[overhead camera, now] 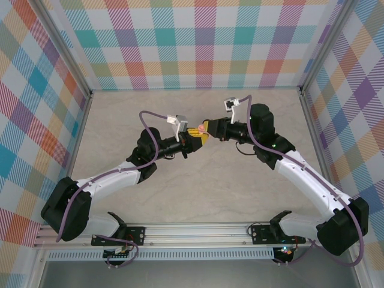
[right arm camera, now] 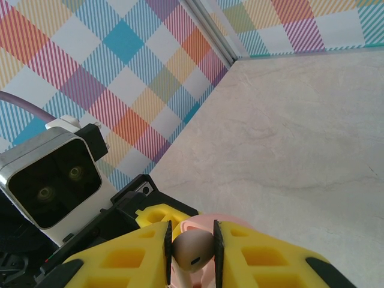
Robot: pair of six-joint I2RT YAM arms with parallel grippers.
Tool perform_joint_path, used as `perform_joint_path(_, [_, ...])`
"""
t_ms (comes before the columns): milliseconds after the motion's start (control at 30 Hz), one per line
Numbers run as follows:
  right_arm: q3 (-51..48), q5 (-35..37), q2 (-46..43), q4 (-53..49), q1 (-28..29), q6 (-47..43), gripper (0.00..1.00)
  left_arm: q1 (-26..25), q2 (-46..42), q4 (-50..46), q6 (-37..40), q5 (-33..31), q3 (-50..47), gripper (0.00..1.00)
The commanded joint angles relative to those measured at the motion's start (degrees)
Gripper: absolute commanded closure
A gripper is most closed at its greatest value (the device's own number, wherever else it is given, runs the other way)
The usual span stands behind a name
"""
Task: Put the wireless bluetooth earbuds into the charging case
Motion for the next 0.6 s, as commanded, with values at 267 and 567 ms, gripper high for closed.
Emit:
perform_joint_path(267, [0.62,1.93,-0.64,0.24,0.9,-1.87,0.73,-0.39,-1.3,1.23,-0.78,0.77,1.96,0.94])
perform_joint_path(567, [0.71,2.72,-0.37,-0.57,1.42,-2.65,0.73,-0.36,-1.65,1.05,-0.78,0.04,1.86,0.94])
